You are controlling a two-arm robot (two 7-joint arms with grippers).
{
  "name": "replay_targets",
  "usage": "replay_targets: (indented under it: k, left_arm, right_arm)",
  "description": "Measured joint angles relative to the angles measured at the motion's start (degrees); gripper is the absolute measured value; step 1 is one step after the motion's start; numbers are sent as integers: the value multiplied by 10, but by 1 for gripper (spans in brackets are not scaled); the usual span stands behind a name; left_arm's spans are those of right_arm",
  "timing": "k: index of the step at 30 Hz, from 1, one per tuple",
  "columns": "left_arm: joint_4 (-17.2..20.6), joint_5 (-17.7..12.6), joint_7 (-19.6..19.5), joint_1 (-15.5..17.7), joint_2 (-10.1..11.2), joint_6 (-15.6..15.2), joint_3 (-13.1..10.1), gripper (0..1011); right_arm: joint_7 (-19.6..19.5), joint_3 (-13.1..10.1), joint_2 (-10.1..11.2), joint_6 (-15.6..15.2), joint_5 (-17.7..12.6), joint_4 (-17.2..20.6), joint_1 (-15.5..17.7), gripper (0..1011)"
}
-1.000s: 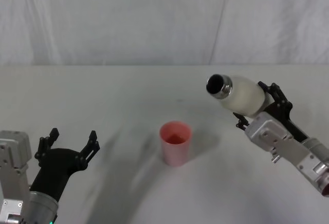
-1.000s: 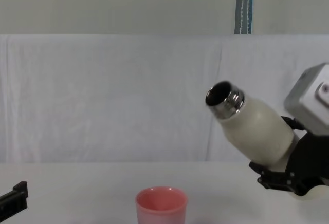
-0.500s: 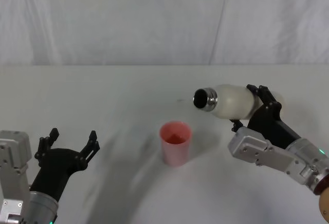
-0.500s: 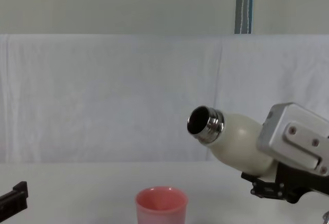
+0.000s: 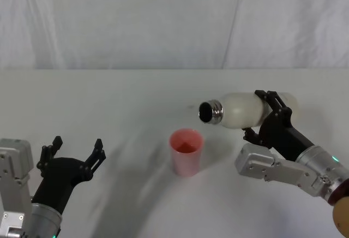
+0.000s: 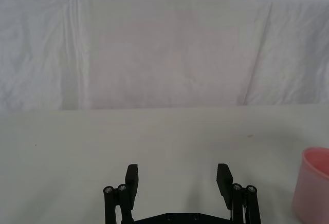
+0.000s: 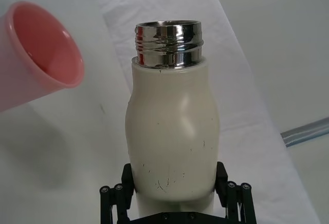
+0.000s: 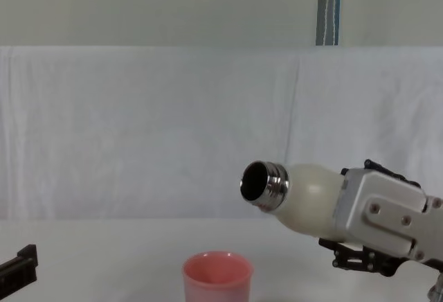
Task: Grasp the thermos with one hand and pour water into the cup lid.
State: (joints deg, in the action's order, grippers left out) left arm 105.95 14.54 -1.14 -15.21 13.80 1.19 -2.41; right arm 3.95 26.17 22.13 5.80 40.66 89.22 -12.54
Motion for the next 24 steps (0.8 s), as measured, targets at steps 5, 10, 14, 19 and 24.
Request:
replay_targets:
  k: [5,10,14,19,24]
  left_arm:
    - [0,0,0,0,0,0,0,1001]
    - [0,0,0,0,0,0,0,1001]
    - [0,0,0,0,0,0,0,1001]
    - [0,0,0,0,0,0,0,1001]
    - [0,0,0,0,0,0,0,1001]
  right_arm:
    - [-5,10,4,4,15,-8,-9,952]
    - [-8,17,5,5,25,-14,-16,952]
    - [-11,23,6,5,32,-18,-21,951]
    - [-19,29,7,4,44,-22,-26,952]
    - [-30,36,8,1,59,-26,-31,952]
